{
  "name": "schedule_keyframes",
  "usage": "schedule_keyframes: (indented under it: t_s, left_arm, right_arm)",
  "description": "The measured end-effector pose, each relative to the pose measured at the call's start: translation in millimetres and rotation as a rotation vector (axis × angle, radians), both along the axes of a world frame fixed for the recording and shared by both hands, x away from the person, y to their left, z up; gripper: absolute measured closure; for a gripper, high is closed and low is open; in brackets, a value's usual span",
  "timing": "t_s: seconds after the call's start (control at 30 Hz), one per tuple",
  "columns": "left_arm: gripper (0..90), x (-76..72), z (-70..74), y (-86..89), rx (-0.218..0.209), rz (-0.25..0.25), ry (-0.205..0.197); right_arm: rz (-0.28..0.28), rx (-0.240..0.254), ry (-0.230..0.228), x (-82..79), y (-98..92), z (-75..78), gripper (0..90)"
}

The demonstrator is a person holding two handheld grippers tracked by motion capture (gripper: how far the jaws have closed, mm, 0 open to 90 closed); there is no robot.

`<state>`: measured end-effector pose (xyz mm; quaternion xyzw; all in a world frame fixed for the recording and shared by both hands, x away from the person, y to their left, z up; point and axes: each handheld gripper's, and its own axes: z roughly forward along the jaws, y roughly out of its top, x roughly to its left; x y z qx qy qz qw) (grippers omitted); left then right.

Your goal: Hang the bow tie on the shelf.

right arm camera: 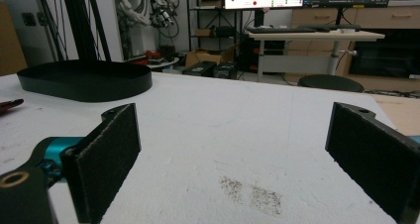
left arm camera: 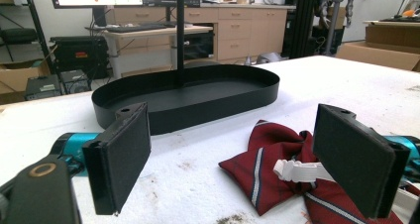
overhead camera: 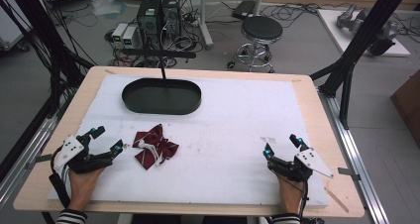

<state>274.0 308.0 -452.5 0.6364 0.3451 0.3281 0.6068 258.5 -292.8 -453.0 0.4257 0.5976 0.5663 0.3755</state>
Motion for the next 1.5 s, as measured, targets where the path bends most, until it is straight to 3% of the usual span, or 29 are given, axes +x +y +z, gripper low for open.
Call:
schedule_keyframes:
  t_s: [0.63,0.93,0.97,1.17,1.27,1.5]
  left_arm:
    - [15.9,0.4,0.4,-0.7,0.004,0.0,0.005]
    - [16.1,2.9,5.5,-4.9,0.048,-0.024,0.037]
    - [16.1,3.0,9.6,-6.7,0.07,-0.041,0.043]
    - [16.4,4.4,24.4,-10.8,0.109,-0.088,0.059]
    - [16.9,9.0,37.1,-13.7,0.135,-0.166,0.069]
    - [17.3,18.4,53.8,-24.2,0.208,-0.256,0.106]
  right_arm:
    - [0.001,-0.012,-0.003,-0.1,1.7,0.1,5.8]
    - [-0.001,-0.012,0.003,0.1,1.2,0.2,5.9]
    - [-0.001,-0.013,0.003,0.2,1.2,0.2,5.9]
    - [-0.002,-0.01,-0.002,0.7,0.8,0.3,5.9]
    - [-0.003,-0.006,0.0,0.6,0.8,0.2,5.8]
    - [-0.001,-0.008,-0.001,0.6,0.7,0.2,5.8]
